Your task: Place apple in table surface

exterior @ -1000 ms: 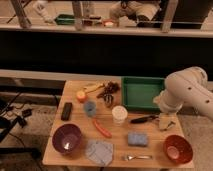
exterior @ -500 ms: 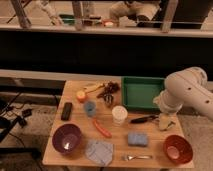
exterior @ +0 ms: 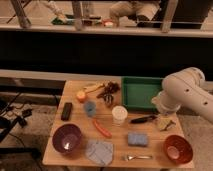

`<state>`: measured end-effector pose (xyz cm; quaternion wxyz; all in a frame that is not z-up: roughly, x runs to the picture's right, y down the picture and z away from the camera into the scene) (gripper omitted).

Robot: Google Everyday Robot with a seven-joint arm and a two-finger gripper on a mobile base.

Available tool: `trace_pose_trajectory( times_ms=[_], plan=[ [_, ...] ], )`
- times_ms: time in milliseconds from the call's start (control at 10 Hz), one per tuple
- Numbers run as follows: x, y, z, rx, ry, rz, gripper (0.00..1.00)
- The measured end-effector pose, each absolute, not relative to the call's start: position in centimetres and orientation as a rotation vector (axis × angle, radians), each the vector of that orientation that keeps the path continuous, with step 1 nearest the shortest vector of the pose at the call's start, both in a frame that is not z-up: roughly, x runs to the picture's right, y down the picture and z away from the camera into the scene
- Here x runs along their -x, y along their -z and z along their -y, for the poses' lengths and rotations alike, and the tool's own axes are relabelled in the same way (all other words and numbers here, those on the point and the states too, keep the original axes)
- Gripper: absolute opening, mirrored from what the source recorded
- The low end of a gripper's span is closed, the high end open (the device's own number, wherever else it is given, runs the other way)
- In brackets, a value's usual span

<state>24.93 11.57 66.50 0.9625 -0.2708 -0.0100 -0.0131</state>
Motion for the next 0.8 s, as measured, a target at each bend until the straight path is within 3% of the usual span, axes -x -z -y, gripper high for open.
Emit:
trace_pose_trajectory(
  times_ms=[800],
  plan=[
    [-13.7,-65.0,-12.5,0.514,0.249,0.093,0.80]
  ],
)
